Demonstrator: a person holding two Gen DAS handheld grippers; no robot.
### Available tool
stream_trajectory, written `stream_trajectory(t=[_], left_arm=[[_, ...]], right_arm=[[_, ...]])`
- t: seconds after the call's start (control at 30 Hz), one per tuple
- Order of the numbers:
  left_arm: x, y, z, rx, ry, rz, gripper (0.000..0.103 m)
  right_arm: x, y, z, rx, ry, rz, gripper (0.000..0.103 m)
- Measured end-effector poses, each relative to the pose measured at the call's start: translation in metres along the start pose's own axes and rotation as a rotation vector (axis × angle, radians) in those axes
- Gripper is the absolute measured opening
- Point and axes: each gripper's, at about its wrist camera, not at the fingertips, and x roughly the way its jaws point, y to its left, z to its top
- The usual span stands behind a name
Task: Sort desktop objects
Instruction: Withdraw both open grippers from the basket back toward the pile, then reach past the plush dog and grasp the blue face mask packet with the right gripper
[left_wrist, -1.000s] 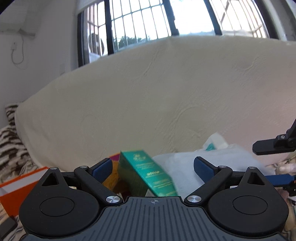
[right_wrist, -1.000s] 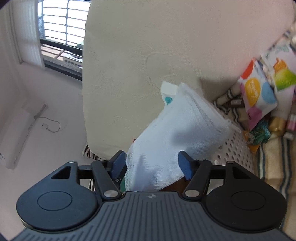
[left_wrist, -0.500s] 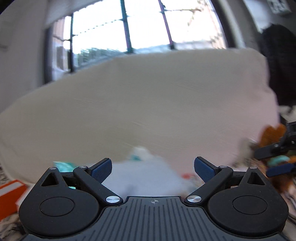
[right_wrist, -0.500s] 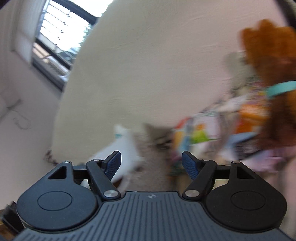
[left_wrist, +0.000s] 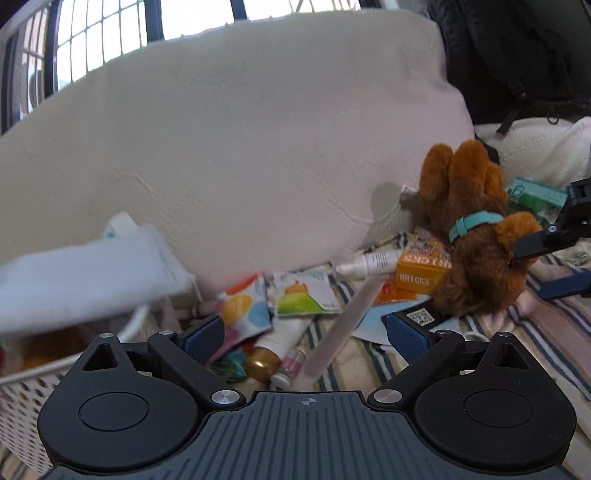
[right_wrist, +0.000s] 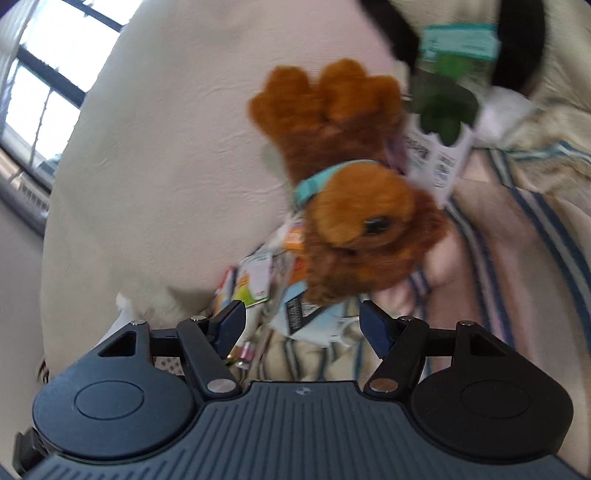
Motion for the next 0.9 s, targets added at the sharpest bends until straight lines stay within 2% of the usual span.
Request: stream_trajectory(t=[0.1,0.2,0.3,0.47,0.6,0.73,0.9], left_arm=[[0.016,0.000,-0.007,0.004,0.032,0.009,0.100],[0.029,-0.001,-0.016,0.012,0.064,0.009,0.100],[0.034,0.001,-0.023,0.035,0.070,0.015,0.100],[0.042,0.010,-0.031,0.037,0.083,0.007,0.100],[0.051,0.011,-0.035,0.022,0.105,0.003,0.100],[0.050,0.012,-0.037,0.018,0.109,0.001,0.100],[0.049,0.016,-0.037,0.009,0.112,-0.001,0.100]], right_arm=[[0.017,0.001,-0.006,0.014,0.089,0.053,0.073],[0.042,0.015,-0.010,-0.011,0.113,0.071,0.073],[0.070,0.021,-0.010,0.015,0.134,0.047,0.073],[0.088,0.020,-0.017,-0.068,0.086,-0.068,0.073],[0.098,0.009,-0.012,-0.023,0.061,-0.057,0.075],[0.114,0.001,-0.004,0.086,0.078,0.063,0.074],[0.123,0.013,-0.005,0.090,0.053,0.192,0.072]])
